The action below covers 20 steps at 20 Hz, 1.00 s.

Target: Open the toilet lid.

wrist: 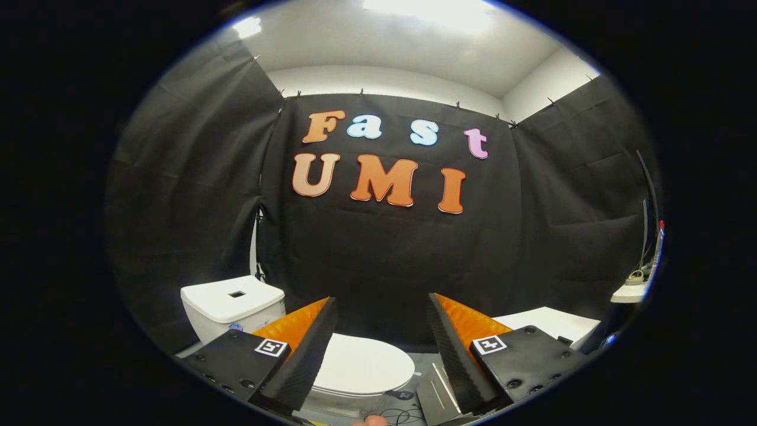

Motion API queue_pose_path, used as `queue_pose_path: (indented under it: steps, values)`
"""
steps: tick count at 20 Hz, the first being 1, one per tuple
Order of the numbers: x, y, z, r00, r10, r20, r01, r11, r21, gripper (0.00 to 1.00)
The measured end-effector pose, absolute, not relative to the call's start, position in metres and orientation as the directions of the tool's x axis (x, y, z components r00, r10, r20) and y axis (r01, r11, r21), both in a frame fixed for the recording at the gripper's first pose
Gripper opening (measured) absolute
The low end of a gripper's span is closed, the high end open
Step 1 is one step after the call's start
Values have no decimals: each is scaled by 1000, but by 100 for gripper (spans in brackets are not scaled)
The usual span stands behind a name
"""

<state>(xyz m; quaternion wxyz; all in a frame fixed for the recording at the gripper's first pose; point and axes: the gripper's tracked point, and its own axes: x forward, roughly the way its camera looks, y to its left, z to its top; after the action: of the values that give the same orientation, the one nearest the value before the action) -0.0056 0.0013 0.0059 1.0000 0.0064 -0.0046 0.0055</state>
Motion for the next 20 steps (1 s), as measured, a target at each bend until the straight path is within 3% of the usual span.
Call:
queue_pose_path:
  steps: [8,12,16,20]
  values:
    - [-3,0,3,999,-8,37,6,999,53,98]
    - [9,8,-21,1000,6,-10,-5,995,99,98]
    - [21,26,-49,997,80,-24,-71,963,260,98]
    - [35,-5,-142,980,-24,-199,82,953,291,98]
